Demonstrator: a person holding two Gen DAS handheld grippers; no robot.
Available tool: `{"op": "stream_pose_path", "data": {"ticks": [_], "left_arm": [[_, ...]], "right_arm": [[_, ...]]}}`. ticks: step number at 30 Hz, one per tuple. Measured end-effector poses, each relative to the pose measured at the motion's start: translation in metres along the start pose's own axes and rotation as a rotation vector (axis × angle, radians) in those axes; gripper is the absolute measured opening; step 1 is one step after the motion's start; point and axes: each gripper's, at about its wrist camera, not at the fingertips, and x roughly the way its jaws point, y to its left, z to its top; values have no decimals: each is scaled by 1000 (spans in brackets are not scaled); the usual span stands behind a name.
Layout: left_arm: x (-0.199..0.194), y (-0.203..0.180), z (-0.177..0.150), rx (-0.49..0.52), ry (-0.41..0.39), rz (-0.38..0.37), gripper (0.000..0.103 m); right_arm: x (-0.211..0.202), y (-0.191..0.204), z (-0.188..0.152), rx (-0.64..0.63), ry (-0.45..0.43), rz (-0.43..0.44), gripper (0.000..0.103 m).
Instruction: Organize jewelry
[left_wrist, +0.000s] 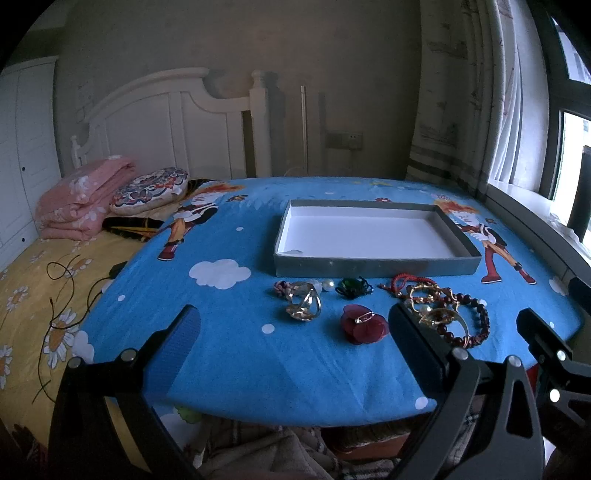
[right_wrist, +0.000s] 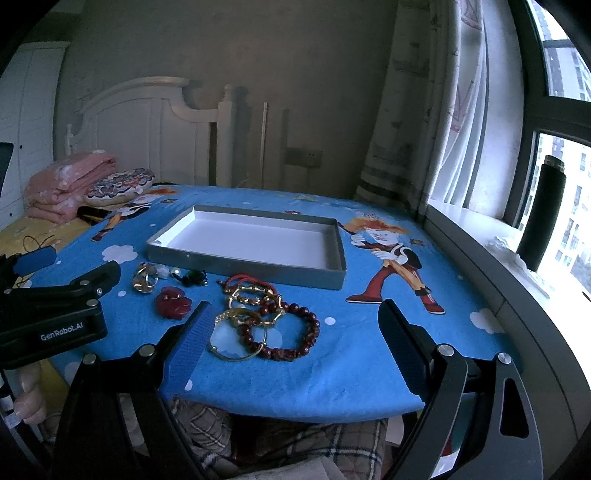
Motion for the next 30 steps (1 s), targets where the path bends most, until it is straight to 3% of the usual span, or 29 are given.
{"op": "stream_pose_path", "data": {"ticks": [30], "left_arm": [[8, 16, -5, -60, 33, 12, 98]], "right_arm": [[10, -11, -3, 43, 26, 26, 85]]}}
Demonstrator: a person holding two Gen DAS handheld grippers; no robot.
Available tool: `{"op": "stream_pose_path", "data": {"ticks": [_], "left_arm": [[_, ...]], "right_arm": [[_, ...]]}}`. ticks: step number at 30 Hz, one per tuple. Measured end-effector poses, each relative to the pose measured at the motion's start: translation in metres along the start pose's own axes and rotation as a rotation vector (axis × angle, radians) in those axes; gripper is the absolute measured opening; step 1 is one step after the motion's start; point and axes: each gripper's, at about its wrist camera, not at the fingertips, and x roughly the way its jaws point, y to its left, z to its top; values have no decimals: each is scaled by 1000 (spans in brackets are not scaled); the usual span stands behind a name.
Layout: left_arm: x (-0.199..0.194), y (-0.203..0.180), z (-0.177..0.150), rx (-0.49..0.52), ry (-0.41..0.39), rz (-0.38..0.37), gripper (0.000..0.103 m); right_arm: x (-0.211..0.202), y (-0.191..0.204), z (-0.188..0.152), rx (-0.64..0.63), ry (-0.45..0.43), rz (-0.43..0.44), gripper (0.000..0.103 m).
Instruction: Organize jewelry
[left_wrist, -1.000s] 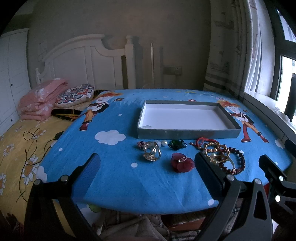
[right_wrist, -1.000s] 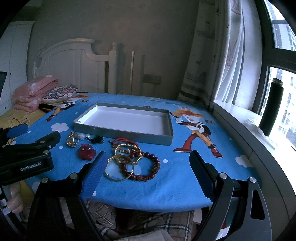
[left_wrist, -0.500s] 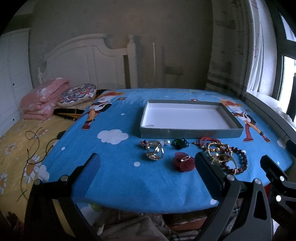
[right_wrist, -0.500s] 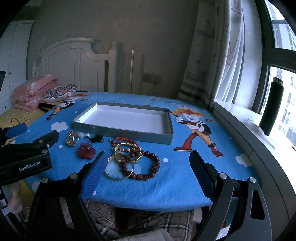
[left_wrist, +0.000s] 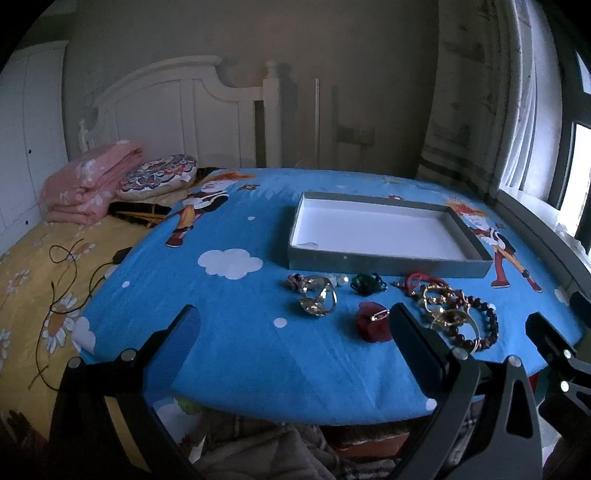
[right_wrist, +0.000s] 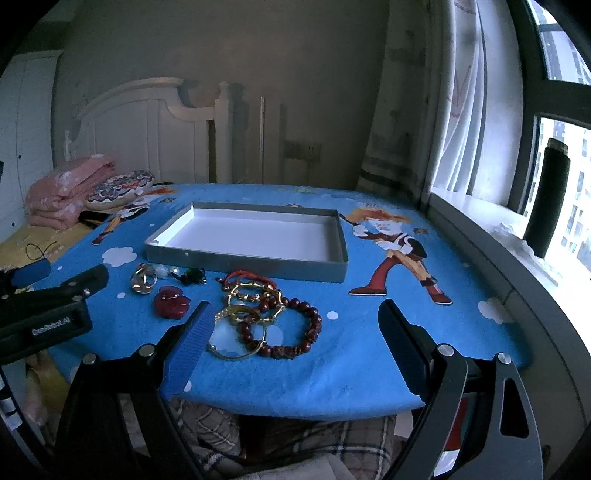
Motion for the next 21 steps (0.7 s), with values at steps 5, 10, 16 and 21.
{"op": "stream_pose_path", "data": {"ticks": [5, 10, 16, 21], "left_arm": [[3, 3, 6, -4, -9, -21, 98], [13, 4, 10, 5, -16, -32, 98], [33, 10, 10, 3, 2, -41, 98], [41, 12, 9, 52, -123, 9, 98]], "right_arm": [[7, -2, 1, 2, 1, 2, 85], [18, 1, -1, -29, -20, 21, 85], [39, 6, -9, -63, -15, 48, 85], [53, 5, -13, -61, -22, 67, 85]]}}
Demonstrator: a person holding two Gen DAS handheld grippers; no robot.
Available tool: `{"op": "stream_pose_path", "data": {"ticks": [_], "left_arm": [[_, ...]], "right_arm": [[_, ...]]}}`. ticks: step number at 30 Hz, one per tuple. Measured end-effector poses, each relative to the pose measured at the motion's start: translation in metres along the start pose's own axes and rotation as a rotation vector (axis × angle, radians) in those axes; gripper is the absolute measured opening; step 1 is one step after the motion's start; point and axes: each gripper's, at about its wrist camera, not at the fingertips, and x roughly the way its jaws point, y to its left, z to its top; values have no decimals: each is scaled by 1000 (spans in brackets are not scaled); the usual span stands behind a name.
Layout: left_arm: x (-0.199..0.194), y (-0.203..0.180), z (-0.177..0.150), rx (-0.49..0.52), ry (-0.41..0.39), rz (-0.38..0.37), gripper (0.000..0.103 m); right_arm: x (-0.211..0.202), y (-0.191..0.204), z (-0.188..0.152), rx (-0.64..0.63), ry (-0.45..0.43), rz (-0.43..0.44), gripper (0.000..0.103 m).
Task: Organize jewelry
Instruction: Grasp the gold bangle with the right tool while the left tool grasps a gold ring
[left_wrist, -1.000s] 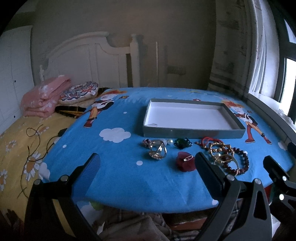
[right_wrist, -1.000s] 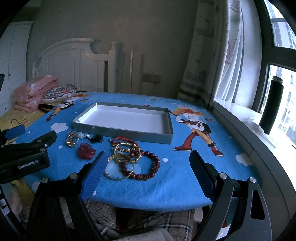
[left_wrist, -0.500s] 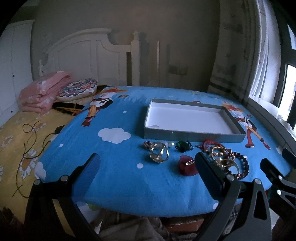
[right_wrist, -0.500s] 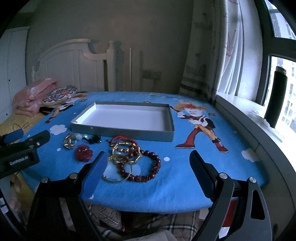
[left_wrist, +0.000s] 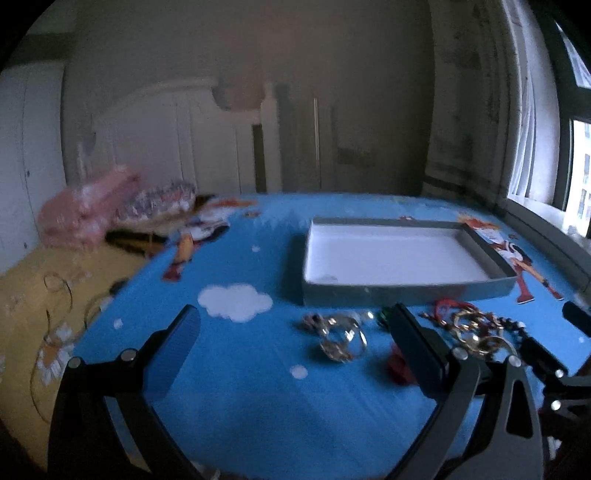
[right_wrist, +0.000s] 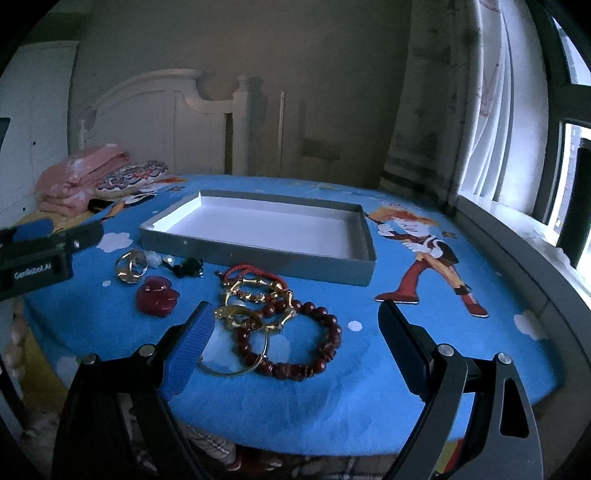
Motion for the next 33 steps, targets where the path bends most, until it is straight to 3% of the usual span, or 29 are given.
{"op": "stream_pose_path", "data": {"ticks": [11, 13, 20, 25, 27, 33], "left_arm": [[23, 9, -21, -21, 98, -36, 98], [22, 9, -23, -15, 96, -40, 98], [23, 5, -27, 14, 98, -42, 98], [25, 5, -29, 12, 101, -36, 98], [24, 6, -29, 7, 97, -38, 98], [21, 5, -30, 6, 88, -68, 98]], "right_arm": [[22, 7, 1, -9, 19, 49, 83], [28, 6, 0, 4, 44, 63, 73], [28, 6, -12, -3, 66, 82, 60], [32, 11, -14, -13, 75, 124, 30], [31, 15, -14, -26, 75, 140, 23], [30, 19, -16, -40, 89, 158, 22]]}}
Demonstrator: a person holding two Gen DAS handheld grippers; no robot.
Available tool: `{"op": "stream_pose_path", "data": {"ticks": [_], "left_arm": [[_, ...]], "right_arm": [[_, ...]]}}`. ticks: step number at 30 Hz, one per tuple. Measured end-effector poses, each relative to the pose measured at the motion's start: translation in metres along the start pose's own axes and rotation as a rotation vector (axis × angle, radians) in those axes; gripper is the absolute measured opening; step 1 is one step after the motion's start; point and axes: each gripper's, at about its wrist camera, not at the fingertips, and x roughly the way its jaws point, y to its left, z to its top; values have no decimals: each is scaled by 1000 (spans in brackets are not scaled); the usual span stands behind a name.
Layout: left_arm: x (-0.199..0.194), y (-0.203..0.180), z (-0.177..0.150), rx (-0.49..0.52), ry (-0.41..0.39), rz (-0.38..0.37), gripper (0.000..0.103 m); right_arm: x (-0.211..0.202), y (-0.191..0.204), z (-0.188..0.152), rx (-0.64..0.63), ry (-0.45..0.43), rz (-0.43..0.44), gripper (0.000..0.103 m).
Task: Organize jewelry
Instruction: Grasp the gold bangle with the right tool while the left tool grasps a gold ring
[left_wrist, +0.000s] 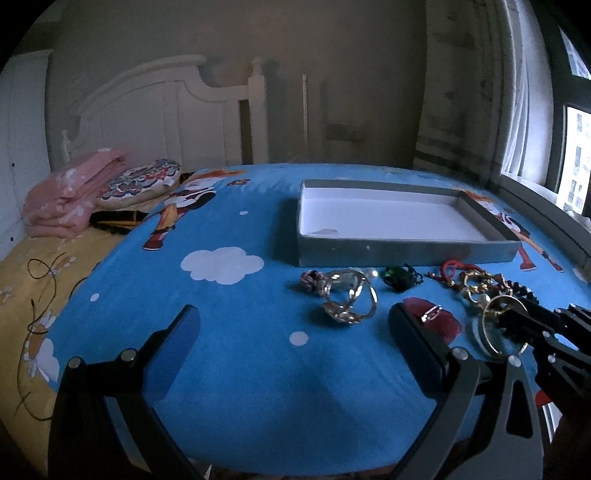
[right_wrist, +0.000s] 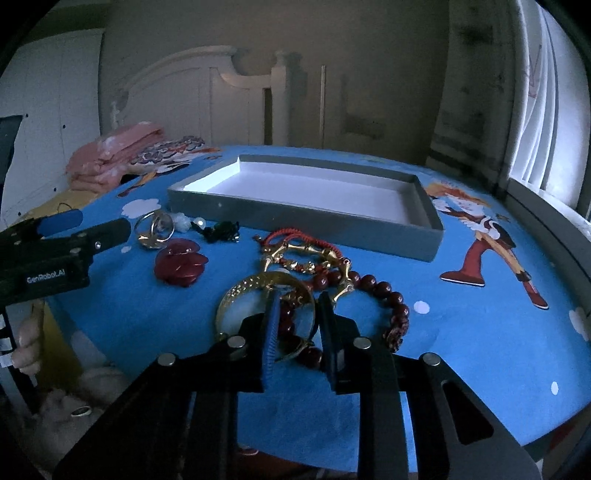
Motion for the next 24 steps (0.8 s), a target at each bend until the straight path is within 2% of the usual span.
{"op": "stream_pose_path", "data": {"ticks": [8, 11, 13, 15, 20, 23, 24], "left_arm": [[-1, -5, 0, 17, -7, -16, 98], [3, -9, 1, 27, 11, -30, 91], [9, -12, 3, 35, 32, -47, 88], [14, -15, 4, 39, 35, -52, 83], [27, -26, 10, 58, 28, -46, 75], [35, -29, 14, 51, 43, -44, 64], [39, -30, 15, 52, 55, -37, 51]], "right_arm": [[-9, -13, -2, 62, -2, 18, 22], [-9, -15, -3, 58, 4, 23, 21], [-10, -14, -3, 49, 2, 32, 11], [-10, -12, -4, 34, -7, 36, 7], [-22, -5, -3, -6, -72, 25, 5], [-24, -2, -3, -19, -81, 19, 5], [-24, -2, -3, -19, -81, 17, 5]]}}
